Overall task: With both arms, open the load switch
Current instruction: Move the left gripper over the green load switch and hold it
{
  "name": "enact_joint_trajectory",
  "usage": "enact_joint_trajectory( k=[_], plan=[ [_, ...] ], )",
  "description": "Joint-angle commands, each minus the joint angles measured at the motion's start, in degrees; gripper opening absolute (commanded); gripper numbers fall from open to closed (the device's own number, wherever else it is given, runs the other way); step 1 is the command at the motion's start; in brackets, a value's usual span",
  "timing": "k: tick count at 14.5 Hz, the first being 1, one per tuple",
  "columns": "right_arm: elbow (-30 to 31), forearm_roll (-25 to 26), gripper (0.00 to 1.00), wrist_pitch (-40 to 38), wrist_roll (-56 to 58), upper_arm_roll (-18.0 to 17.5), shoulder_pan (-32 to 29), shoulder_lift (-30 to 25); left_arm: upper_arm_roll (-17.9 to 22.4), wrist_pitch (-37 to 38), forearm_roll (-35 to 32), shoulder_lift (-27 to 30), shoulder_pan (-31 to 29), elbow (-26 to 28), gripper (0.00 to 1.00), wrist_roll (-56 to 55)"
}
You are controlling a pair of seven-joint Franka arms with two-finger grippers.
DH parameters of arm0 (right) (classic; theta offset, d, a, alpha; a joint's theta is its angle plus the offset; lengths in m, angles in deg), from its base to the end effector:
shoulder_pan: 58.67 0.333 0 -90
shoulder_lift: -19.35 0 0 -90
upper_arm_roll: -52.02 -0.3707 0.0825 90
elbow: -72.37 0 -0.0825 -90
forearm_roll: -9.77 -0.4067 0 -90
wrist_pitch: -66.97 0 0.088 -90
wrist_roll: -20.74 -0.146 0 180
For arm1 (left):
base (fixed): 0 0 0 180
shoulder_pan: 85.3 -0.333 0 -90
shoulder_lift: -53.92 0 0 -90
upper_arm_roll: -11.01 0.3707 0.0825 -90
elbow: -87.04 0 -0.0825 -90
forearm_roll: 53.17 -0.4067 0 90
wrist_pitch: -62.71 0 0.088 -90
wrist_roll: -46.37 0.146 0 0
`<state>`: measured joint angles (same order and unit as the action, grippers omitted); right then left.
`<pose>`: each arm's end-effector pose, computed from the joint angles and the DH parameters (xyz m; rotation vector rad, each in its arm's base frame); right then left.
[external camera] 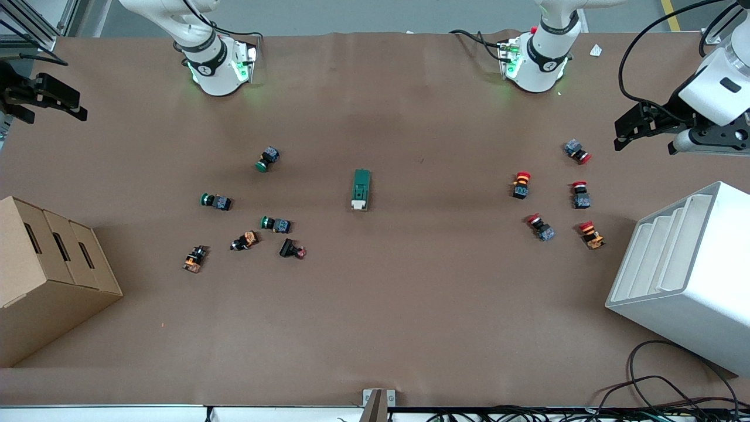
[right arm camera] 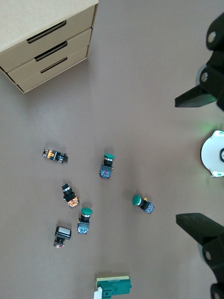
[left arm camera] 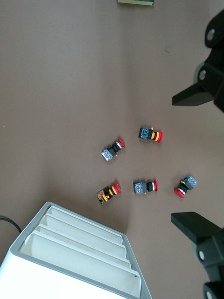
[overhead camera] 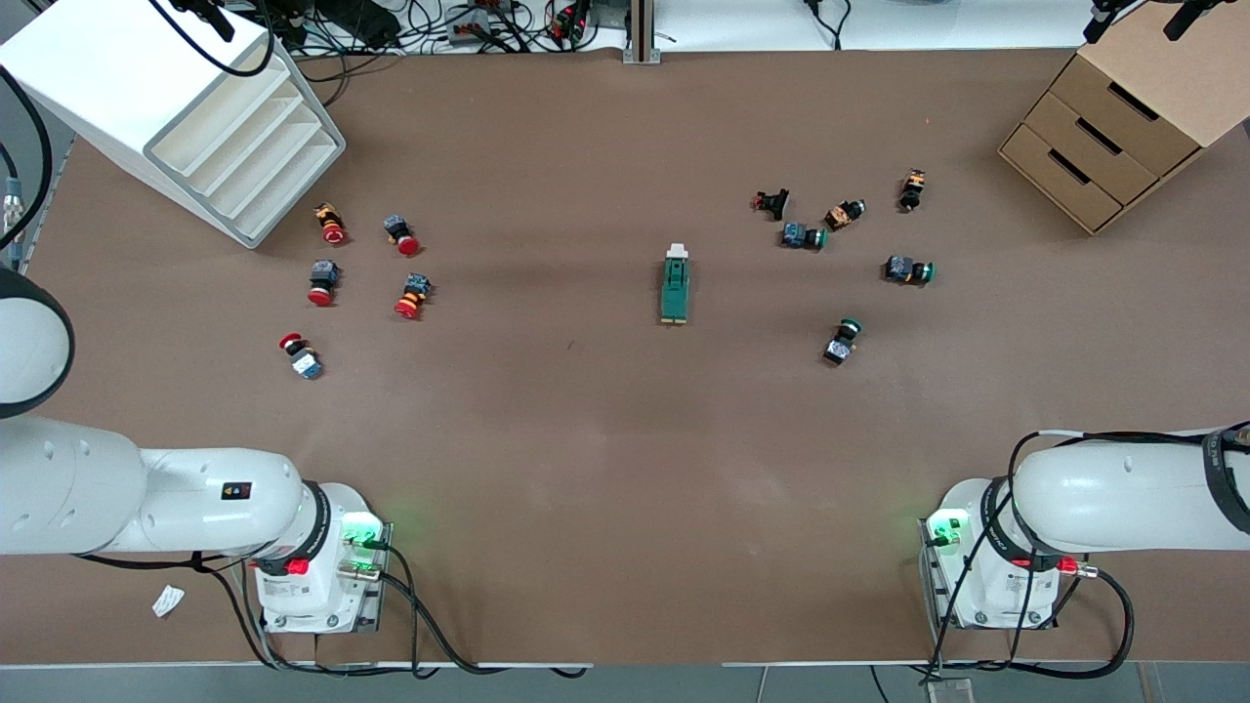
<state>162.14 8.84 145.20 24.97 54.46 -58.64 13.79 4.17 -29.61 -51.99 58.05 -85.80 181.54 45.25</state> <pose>0.5144 -0.0204 0.6787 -3.1108 -0.0539 0.1606 0.5519 -0.0668 0.6453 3.1238 -0.1414 0.0511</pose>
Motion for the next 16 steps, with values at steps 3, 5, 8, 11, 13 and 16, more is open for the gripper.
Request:
enact_joint_trajectory(
  k=[3,5,8,11,13,16],
  plan=[
    [0.75,0.48,1.00,-0.01,0.61,-0.07,-0.02,-0.85,-0.11,1.61,0.05,-0.18,0.14,-1.33,1.00,-0.37],
    [0.84,0.48,1.00,-0.01,0.61,-0.07,-0.02,-0.85,-0.20,1.53,0.05,-0.44,0.41,-1.33,1.00,-0.37],
    [0.75,0.48,1.00,-0.01,0.61,-0.07,-0.02,-0.85,-3.69,1.27,0.76,-2.46,1.72,-1.07,1.00,-0.63],
    [0.75,0.48,1.00,-0.01,0.61,-0.07,-0.02,-0.85,-9.67,-1.36,0.76,-4.92,2.52,-0.19,1.00,-5.44],
    [0.75,0.48,1.00,-0.01,0.61,-0.07,-0.11,-0.85,-15.37,-4.35,0.58,-6.41,2.61,1.13,1.00,-16.22],
    [0.49,0.40,1.00,-0.01,0.08,-0.07,-0.20,-0.77,-23.82,-10.75,0.05,-8.96,2.61,3.76,1.00,-33.10]
  ],
)
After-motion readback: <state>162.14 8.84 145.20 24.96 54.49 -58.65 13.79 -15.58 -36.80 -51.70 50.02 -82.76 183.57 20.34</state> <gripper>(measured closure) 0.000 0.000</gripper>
